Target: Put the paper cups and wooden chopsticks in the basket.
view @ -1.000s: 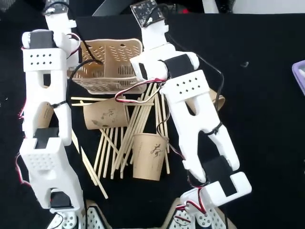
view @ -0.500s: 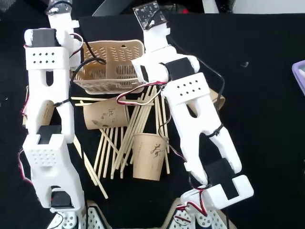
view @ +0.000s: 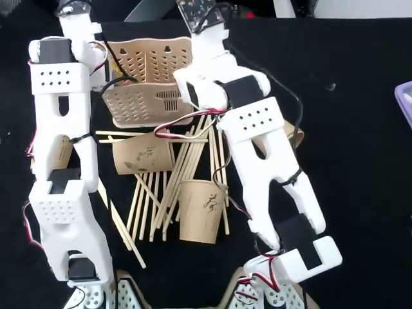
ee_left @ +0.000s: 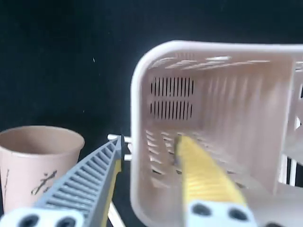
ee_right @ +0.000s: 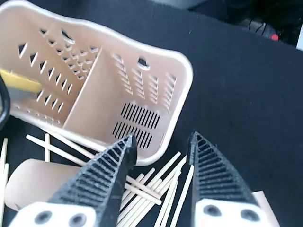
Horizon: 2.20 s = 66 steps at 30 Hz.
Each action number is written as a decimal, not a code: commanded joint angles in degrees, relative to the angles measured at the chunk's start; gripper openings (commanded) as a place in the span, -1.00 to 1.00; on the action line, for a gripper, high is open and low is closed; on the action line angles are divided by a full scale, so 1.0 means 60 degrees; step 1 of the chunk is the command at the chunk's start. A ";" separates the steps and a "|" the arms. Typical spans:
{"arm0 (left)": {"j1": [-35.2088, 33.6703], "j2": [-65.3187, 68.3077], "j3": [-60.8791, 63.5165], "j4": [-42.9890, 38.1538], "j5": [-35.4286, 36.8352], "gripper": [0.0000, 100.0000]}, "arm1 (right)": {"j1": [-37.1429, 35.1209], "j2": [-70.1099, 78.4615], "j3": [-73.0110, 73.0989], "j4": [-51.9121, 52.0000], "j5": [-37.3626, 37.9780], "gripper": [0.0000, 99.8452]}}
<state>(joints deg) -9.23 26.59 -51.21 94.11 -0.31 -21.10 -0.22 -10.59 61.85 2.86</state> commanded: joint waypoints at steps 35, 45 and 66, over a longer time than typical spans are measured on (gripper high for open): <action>-0.0784 -0.6227 0.4711 0.0469 -0.0601 -0.54 | 0.4952 -0.2073 0.0637 0.4132 -0.1700 -0.54; -0.1297 -1.0535 1.4073 -0.4703 -0.0645 -0.53 | 0.4557 -0.6132 0.8271 -0.0615 -0.2652 -0.51; -0.0681 -1.2117 1.7516 -0.6095 -0.0542 -0.54 | 0.4396 -0.3333 0.8886 -0.3311 -0.4352 -0.51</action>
<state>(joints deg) -13.98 -44.88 54.20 58.33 -3.65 5.89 -22.20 46.11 43.65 -22.46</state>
